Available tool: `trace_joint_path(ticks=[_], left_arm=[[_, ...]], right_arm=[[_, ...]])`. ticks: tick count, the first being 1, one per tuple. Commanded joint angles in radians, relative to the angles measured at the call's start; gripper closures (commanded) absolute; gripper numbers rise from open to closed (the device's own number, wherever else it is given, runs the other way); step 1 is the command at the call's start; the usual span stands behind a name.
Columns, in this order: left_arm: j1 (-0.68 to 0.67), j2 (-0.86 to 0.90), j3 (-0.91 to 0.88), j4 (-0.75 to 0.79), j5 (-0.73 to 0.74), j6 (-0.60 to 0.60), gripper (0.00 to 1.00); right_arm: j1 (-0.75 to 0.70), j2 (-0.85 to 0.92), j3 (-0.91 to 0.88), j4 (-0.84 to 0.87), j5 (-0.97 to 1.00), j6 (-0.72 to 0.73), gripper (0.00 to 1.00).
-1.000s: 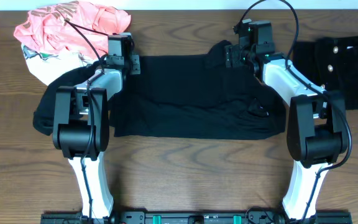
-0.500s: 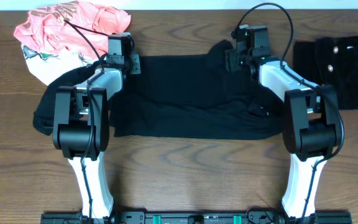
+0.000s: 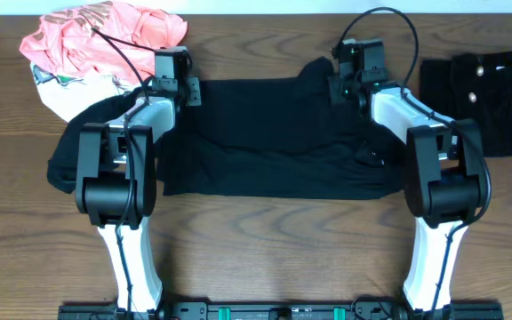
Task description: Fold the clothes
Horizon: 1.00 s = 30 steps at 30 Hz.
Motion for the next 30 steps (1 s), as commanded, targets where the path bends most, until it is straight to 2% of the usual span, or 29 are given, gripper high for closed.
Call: trace_joint_path(ticks=[1, 17, 30], left_arm=[[0.007, -0.011, -0.015, -0.032, 0.006, -0.009, 0.94], [0.020, -0.037, -0.015, -0.038, 0.006, -0.007, 0.94], [0.038, -0.207, -0.015, -0.140, 0.002, 0.061, 0.94]], right_arm=[[-0.055, -0.062, 0.019, -0.026, 0.003, 0.014, 0.99], [-0.138, -0.140, 0.021, -0.130, 0.002, 0.006, 0.99], [-0.138, -0.274, 0.021, -0.164, -0.229, -0.165, 0.99]])
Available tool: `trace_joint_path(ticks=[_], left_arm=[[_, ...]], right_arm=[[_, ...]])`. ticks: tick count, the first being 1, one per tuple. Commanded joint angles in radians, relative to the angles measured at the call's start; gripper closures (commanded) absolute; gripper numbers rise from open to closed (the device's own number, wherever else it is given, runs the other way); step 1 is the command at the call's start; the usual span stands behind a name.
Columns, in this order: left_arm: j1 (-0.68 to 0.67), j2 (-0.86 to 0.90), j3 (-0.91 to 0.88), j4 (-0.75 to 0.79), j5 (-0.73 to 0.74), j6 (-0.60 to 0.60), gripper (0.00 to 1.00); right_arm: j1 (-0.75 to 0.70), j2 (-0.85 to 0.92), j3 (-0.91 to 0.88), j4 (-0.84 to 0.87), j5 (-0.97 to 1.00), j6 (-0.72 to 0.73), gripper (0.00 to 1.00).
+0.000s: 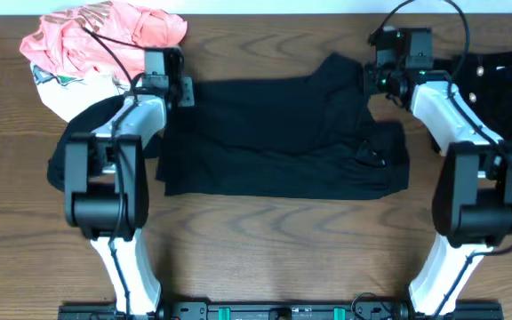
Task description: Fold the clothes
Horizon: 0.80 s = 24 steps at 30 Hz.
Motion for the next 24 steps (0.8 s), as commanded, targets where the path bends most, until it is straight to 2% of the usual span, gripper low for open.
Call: trace_joint_path(ticks=[1, 9, 16, 24], left_arm=[[0.011, -0.101, -0.003, -0.031, -0.016, 0.032, 0.94], [0.011, -0.220, -0.003, -0.233, -0.016, 0.042, 0.94], [0.011, -0.226, -0.003, -0.387, -0.016, 0.078, 0.94], [0.011, -0.226, -0.003, -0.479, -0.016, 0.078, 0.94]], right_arm=[[-0.014, -0.092, 0.020, -0.026, -0.089, -0.106, 0.99], [-0.014, -0.126, 0.020, -0.222, -0.095, -0.184, 0.99], [-0.022, -0.126, 0.020, -0.372, -0.094, -0.204, 0.99], [-0.044, -0.124, 0.013, -0.500, -0.093, -0.196, 0.98]])
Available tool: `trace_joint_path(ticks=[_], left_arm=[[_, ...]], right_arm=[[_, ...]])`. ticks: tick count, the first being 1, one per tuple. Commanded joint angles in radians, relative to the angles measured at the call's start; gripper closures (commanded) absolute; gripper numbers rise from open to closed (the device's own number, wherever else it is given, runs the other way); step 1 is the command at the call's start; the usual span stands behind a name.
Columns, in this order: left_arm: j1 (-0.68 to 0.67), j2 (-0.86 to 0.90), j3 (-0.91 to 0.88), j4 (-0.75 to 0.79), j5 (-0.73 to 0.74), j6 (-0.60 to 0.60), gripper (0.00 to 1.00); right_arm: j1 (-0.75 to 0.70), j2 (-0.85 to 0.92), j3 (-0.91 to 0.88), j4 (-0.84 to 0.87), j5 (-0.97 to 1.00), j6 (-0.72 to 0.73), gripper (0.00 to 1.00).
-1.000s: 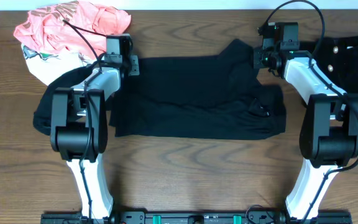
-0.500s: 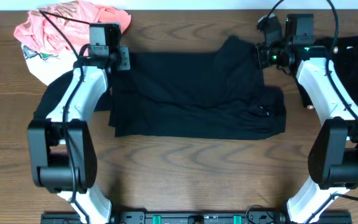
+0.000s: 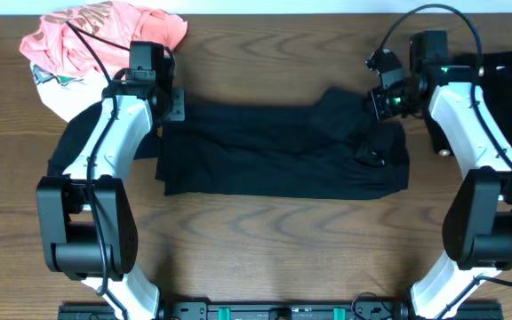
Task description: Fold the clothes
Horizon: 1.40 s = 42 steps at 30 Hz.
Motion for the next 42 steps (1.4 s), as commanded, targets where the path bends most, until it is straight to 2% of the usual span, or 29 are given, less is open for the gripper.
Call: trace_joint_path(ticks=[1, 3, 5, 6, 14, 19, 24, 25, 26, 27, 31, 32, 35, 40, 42], left_arm=[[0.011, -0.010, -0.003, -0.023, -0.013, 0.018, 0.94], [0.011, -0.010, -0.003, -0.034, -0.013, 0.018, 0.94], [0.011, -0.010, -0.003, -0.046, -0.013, 0.018, 0.94], [0.011, -0.010, -0.003, -0.053, -0.013, 0.018, 0.94], [0.010, -0.010, -0.003, -0.091, -0.012, 0.018, 0.93], [0.008, -0.010, -0.003, -0.127, -0.011, 0.017, 0.93], [0.008, -0.010, -0.003, -0.203, -0.010, 0.013, 0.92], [0.008, -0.010, -0.003, -0.219, -0.010, 0.013, 0.84], [0.008, -0.010, -0.003, -0.235, -0.007, 0.013, 0.67], [0.008, -0.010, -0.003, -0.252, -0.003, 0.013, 0.56], [0.005, -0.010, -0.003, -0.292, 0.000, 0.014, 0.20], [0.005, -0.010, -0.003, -0.296, 0.000, 0.014, 0.14], [0.005, -0.011, -0.003, -0.303, 0.000, 0.008, 0.11], [0.005, -0.019, -0.003, -0.306, 0.067, -0.025, 0.11], [0.004, -0.023, -0.003, -0.305, 0.104, -0.025, 0.11]], right_arm=[[-0.019, -0.008, 0.008, -0.025, 0.002, -0.011, 0.91], [-0.019, -0.006, 0.008, -0.039, 0.019, -0.011, 0.75], [-0.019, -0.006, 0.007, -0.048, 0.034, -0.011, 0.53], [-0.019, -0.006, 0.007, -0.051, 0.041, -0.011, 0.48], [-0.019, -0.006, 0.007, -0.035, 0.047, -0.011, 0.51], [-0.013, -0.006, 0.009, 0.029, -0.057, -0.012, 0.53], [0.002, -0.006, 0.010, 0.069, -0.080, -0.011, 0.51], [0.004, -0.006, 0.010, 0.069, -0.081, -0.011, 0.50], [0.007, -0.006, 0.010, 0.069, -0.082, -0.011, 0.48], [0.008, -0.006, 0.010, 0.069, -0.083, -0.011, 0.46], [0.008, -0.006, 0.010, 0.071, -0.095, 0.023, 0.40], [0.008, -0.007, 0.010, 0.070, -0.109, 0.033, 0.39], [0.006, -0.012, 0.019, 0.054, -0.150, 0.077, 0.39], [0.019, -0.020, 0.080, -0.024, -0.163, 0.090, 0.50], [0.043, -0.020, 0.093, -0.045, -0.139, 0.089, 0.50]])
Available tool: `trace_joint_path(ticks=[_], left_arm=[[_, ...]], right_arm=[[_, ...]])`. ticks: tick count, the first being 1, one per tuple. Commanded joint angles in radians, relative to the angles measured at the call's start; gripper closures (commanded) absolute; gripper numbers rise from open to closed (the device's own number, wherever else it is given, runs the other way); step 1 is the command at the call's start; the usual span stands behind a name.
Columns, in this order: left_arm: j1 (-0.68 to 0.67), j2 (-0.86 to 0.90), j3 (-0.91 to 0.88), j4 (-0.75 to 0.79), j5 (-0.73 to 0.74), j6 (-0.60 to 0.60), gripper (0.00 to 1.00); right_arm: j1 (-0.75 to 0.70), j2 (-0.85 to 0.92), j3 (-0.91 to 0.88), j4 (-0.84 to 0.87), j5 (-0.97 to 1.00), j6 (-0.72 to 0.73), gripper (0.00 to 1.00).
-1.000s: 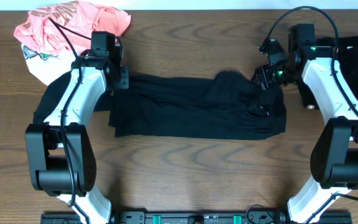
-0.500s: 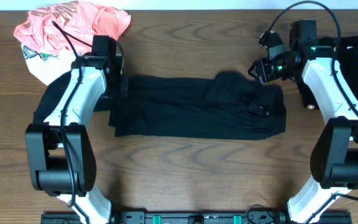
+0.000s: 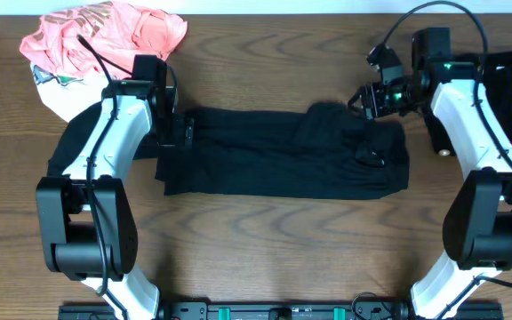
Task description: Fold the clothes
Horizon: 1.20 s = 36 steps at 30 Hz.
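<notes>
A black garment (image 3: pixel 274 156) lies spread in a long band across the middle of the table. Its far edge is doubled over toward the front, with a rumpled flap (image 3: pixel 323 120) right of centre. My left gripper (image 3: pixel 183 133) sits on the garment's far left corner and looks shut on the cloth there. My right gripper (image 3: pixel 363 98) hovers at the garment's far right corner, touching or just above the edge. Its jaws are too dark against the cloth to read.
A heap of pink and orange clothes (image 3: pixel 105 36) lies at the back left, with a white piece (image 3: pixel 50 89) below it. More black cloth (image 3: pixel 65 156) spills out under the left arm. A folded dark garment with pale buttons lies at the right edge.
My left gripper has moved toward the front and sits on the garment's left corner. The far edge lies lower and flatter. My right gripper shifted slightly left, and the raised flap has settled.
Both grippers were first at the far edge of the wide-spread black garment. Then they stood farther apart at its far corners. Then the far edge lay pulled toward the front with a flap raised at the right. Now the garment is a narrower band.
</notes>
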Motion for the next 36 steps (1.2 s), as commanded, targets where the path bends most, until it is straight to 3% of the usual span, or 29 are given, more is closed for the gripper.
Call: trace_joint_path(ticks=[1, 16, 30, 36], left_arm=[[0.003, -0.024, -0.003, -0.001, 0.073, -0.015, 0.11], [0.002, -0.024, -0.003, 0.035, 0.080, 0.004, 0.11], [0.002, -0.024, -0.003, 0.034, 0.080, 0.005, 0.11], [0.002, -0.024, -0.003, 0.034, 0.080, 0.005, 0.11]], right_arm=[[0.053, -0.020, 0.044, -0.017, 0.007, 0.019, 0.50], [0.270, -0.002, 0.042, -0.031, 0.491, -0.111, 0.45], [0.268, 0.094, 0.042, 0.047, 0.502, -0.052, 0.49], [0.264, 0.105, 0.042, 0.084, 0.502, -0.031, 0.60]])
